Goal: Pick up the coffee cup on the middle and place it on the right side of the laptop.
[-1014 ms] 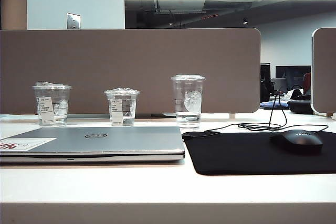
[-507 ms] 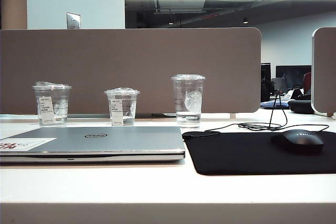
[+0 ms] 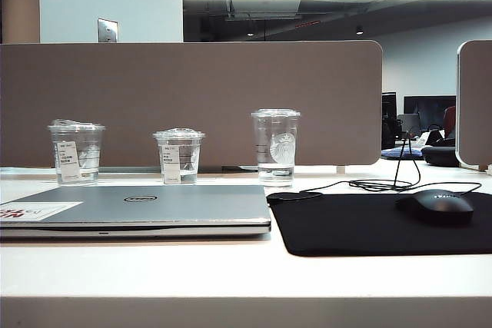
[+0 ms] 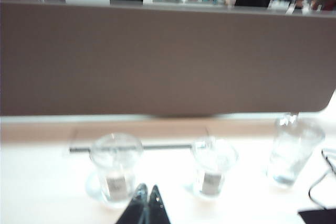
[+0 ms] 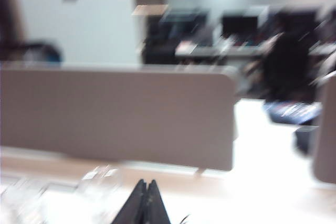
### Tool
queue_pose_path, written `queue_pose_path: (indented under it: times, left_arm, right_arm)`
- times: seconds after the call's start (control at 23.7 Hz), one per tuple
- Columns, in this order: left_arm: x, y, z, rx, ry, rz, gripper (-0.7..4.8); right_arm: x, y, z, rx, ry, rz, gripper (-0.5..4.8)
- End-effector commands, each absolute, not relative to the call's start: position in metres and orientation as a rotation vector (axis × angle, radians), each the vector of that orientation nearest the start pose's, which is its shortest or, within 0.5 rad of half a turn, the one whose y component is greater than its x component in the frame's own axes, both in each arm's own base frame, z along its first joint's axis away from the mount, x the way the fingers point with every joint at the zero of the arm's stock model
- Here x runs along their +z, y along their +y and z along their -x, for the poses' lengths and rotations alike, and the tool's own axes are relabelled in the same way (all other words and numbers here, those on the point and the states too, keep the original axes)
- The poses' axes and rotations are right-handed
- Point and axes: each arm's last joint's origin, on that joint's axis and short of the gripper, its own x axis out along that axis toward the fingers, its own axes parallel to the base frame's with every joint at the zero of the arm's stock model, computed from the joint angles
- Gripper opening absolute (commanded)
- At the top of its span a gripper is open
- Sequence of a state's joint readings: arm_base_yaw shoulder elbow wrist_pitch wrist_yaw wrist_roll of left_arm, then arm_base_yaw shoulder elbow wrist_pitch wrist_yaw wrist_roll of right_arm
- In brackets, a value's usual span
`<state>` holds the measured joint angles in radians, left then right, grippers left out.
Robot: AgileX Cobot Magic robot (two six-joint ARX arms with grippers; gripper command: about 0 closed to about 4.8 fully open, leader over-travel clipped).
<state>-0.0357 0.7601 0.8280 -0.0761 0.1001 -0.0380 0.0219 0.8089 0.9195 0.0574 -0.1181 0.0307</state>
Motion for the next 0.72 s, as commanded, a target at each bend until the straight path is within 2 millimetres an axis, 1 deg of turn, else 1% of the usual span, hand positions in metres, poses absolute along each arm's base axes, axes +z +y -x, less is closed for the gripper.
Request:
queue_pose_path:
  times: [0.04, 0.13, 0.17, 0.21, 0.3, 0.34, 0.38, 0.42, 0.46, 0.51, 0.55, 0.59, 0.72]
  left_arm:
    - [0.365, -0.014, -0.193, -0.208, 0.066, 0.037, -0.05]
    - [0.361, -0.023, -0.216, -0.252, 0.133, 0.023, -0.05]
    - [0.36, -0.028, -0.222, -0.272, 0.146, -0.002, -0.05]
    - [0.358, -0.034, -0.229, -0.297, 0.157, -0.036, -0.05]
    - [0.356, -0.041, -0.237, -0.324, 0.175, -0.062, -0.05]
    - [0.353, -0.044, -0.247, -0.32, 0.2, -0.065, -0.05]
    - [0.352, -0.044, -0.249, -0.318, 0.206, -0.066, -0.05]
    - [0.349, -0.045, -0.257, -0.32, 0.207, -0.066, 0.64]
    - [0.347, -0.046, -0.262, -0.321, 0.207, -0.066, 1.93]
    - [0.342, -0.048, -0.27, -0.321, 0.206, -0.065, 4.01]
    - [0.338, -0.048, -0.276, -0.321, 0.208, -0.065, 4.73]
    - [0.331, -0.05, -0.284, -0.321, 0.219, -0.055, 4.79]
    - [0.312, -0.054, -0.303, -0.325, 0.264, -0.023, 4.79]
  right_arm:
    - [0.401, 0.013, -0.204, 0.294, -0.031, -0.025, -0.05]
    - [0.39, 0.02, -0.232, 0.35, 0.058, -0.036, -0.05]
    - [0.385, 0.022, -0.239, 0.36, 0.083, -0.038, -0.05]
    - [0.375, 0.027, -0.25, 0.397, 0.12, -0.041, -0.05]
    - [0.365, 0.033, -0.261, 0.449, 0.161, -0.047, -0.05]
    - [0.354, 0.04, -0.272, 0.497, 0.202, -0.054, -0.05]
    - [0.35, 0.044, -0.275, 0.515, 0.218, -0.056, -0.05]
    - [0.342, 0.05, -0.282, 0.533, 0.25, -0.058, -0.05]
    - [0.339, 0.053, -0.284, 0.542, 0.263, -0.058, -0.05]
    - [0.332, 0.059, -0.291, 0.556, 0.28, -0.057, -0.05]
    - [0.329, 0.062, -0.294, 0.562, 0.284, -0.056, -0.05]
    - [0.322, 0.067, -0.301, 0.57, 0.294, -0.056, -0.05]
    - [0.31, 0.074, -0.315, 0.586, 0.283, -0.053, -0.05]
